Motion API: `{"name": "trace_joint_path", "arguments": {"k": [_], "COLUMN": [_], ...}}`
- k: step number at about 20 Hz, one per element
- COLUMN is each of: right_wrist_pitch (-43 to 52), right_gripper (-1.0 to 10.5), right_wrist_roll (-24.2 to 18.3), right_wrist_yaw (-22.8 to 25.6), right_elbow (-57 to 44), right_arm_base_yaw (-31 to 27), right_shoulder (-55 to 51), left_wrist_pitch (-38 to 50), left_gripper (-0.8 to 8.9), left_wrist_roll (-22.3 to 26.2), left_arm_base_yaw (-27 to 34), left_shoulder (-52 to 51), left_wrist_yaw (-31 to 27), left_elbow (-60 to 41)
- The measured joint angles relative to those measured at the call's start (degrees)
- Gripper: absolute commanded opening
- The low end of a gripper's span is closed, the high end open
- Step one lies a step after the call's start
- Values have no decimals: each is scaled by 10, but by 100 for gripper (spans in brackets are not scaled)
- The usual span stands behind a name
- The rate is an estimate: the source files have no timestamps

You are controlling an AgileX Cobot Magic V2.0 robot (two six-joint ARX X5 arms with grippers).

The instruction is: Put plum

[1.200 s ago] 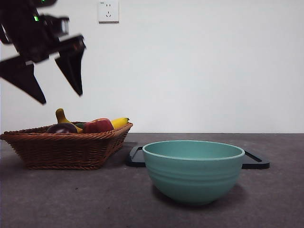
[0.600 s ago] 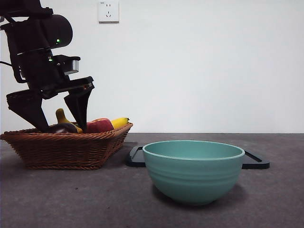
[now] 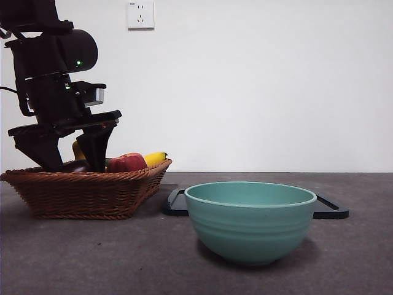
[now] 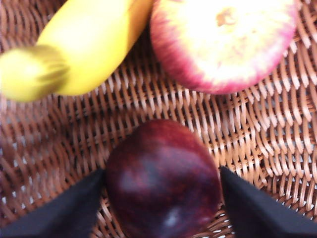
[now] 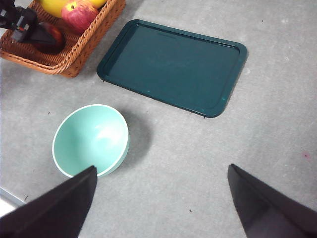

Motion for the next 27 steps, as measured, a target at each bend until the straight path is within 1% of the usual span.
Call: {"name": "trace_joint_path", "arguments": {"k": [1, 5, 8, 11, 13, 16, 19, 23, 27], "right_wrist_pitch": [0, 0, 1, 1, 1, 3, 4, 4, 4], "right_gripper": [423, 423, 423, 423, 423, 423, 423, 423, 423], "right_wrist_roll": [0, 0, 0, 0, 0, 0, 0, 0, 0], "right_wrist_yaw": [0, 0, 0, 0, 0, 0, 0, 0, 0], "right_elbow": [0, 0, 0, 0, 0, 0, 0, 0, 0], "right_arm_base_yaw": [0, 0, 0, 0, 0, 0, 0, 0, 0], "right_shoulder": [0, 0, 0, 0, 0, 0, 0, 0, 0], "left_wrist_pitch": [0, -2, -20, -22, -30, -54, -56, -55, -33], "left_gripper": [244, 249, 249, 249, 249, 249, 249, 249, 249], "left_wrist_roll": [0, 0, 0, 0, 0, 0, 0, 0, 0], "left_arm_base_yaw": [0, 0, -1, -14, -33, -81, -157, -249, -303], "left_shoulder": [0, 0, -16, -85, -140, -206, -246, -229, -172], "left_wrist_yaw": [0, 0, 0, 1, 26, 66, 75, 75, 75], "left_elbow": [0, 1, 1, 1, 1, 1, 1, 1, 1]}}
